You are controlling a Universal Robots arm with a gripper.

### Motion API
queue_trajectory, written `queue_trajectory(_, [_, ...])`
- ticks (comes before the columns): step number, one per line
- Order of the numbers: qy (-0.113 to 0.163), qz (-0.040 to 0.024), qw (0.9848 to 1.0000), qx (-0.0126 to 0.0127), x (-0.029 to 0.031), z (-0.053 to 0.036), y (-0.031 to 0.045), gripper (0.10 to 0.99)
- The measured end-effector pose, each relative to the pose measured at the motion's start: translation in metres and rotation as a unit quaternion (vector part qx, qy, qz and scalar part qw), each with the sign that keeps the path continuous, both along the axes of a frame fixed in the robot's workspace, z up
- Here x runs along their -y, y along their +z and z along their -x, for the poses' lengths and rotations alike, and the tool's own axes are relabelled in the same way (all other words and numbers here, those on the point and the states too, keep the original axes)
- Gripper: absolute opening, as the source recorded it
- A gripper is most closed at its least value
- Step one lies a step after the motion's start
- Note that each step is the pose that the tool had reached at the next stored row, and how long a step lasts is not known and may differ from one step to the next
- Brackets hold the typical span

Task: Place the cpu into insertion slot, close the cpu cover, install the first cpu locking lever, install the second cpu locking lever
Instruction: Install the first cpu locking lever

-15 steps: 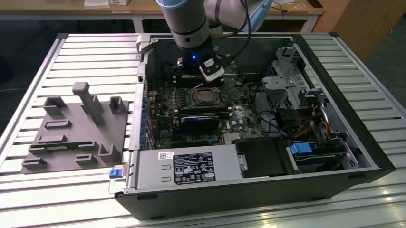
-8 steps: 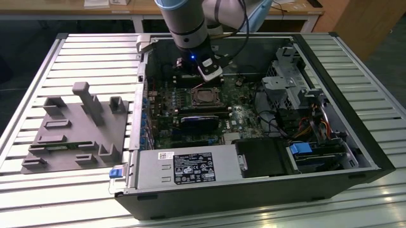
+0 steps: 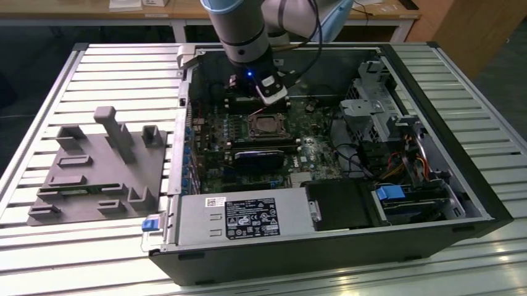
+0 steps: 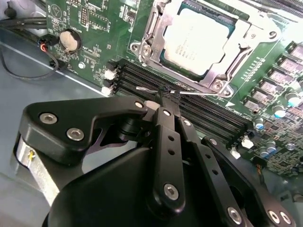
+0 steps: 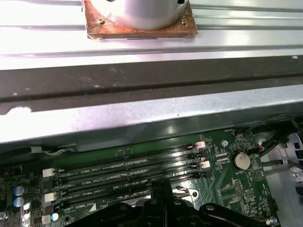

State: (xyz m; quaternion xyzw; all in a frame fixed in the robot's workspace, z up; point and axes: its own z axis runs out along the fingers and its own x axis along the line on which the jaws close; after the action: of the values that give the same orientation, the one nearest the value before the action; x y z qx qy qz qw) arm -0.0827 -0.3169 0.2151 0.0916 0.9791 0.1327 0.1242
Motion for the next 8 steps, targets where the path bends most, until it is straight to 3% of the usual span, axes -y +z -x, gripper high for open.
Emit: queue_trajectory(8, [-0.018, 0.0010, 0.9998, -0.0001, -0.0030, 0.0000, -0.0052, 0.102])
